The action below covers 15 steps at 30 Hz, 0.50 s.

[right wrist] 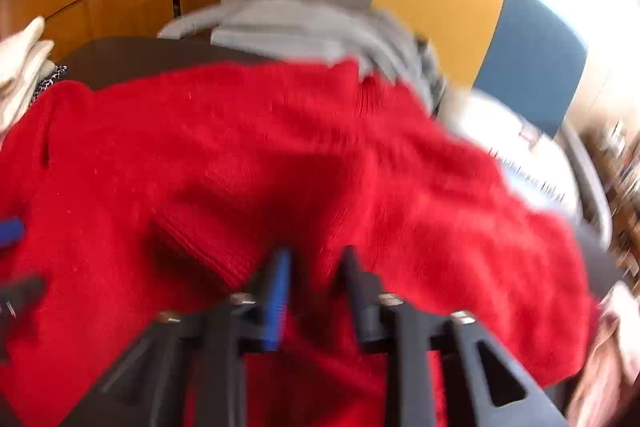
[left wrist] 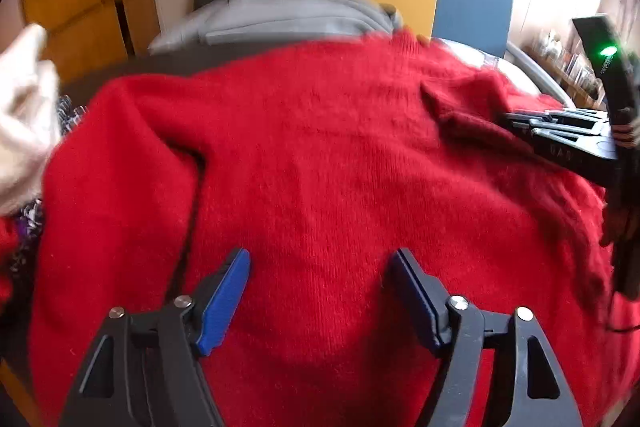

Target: Fold clothes

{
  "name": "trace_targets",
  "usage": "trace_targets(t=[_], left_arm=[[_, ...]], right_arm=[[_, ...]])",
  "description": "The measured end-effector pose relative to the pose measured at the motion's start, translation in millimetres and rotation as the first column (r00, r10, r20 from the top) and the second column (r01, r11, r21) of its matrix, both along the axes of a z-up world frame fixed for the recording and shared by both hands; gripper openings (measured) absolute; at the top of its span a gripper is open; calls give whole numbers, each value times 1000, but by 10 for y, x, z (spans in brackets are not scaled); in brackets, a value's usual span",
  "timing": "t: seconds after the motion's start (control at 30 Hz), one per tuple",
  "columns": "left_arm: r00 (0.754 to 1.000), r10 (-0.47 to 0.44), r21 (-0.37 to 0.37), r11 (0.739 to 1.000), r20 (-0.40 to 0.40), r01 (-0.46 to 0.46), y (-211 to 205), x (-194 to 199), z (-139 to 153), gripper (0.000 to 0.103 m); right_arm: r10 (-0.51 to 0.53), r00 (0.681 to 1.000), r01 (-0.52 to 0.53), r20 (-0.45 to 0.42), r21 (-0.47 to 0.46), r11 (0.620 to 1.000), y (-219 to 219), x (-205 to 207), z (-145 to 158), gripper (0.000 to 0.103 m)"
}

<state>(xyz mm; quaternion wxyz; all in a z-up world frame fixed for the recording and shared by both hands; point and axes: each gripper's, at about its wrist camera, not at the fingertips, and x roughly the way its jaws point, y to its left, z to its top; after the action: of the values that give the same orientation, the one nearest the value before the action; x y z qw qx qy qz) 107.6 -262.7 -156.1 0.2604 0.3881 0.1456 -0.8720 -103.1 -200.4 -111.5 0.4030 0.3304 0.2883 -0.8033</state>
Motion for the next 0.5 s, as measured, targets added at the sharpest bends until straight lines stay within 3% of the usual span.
trace_targets(t=[0.13,0.3,0.4,0.47,0.5], left_arm=[[1000,0,37,999,2,0,-80,20,-16,92],[1000,-3,24,1000,-2,3,-75,24,-12,94],[1000,-4,21,1000,-1,4,-64,21,-6,94],[1000,-4,17,1000,1,4,-53,21,-7,95],[1000,-5,15,1000,3,5,-53,16,-11,96]], right_arm=[[-4,992,10,-124,48,999,53,60,126,7],[-177,942,194,-286,32,981,864,-283,787,7],[-362,868,388,-339,7,922,1650,-590,1192,7],[-503,789,528,-353,-29,849,2218,-711,1423,10],[-583,740,600,-337,-63,798,2550,-733,1509,19]])
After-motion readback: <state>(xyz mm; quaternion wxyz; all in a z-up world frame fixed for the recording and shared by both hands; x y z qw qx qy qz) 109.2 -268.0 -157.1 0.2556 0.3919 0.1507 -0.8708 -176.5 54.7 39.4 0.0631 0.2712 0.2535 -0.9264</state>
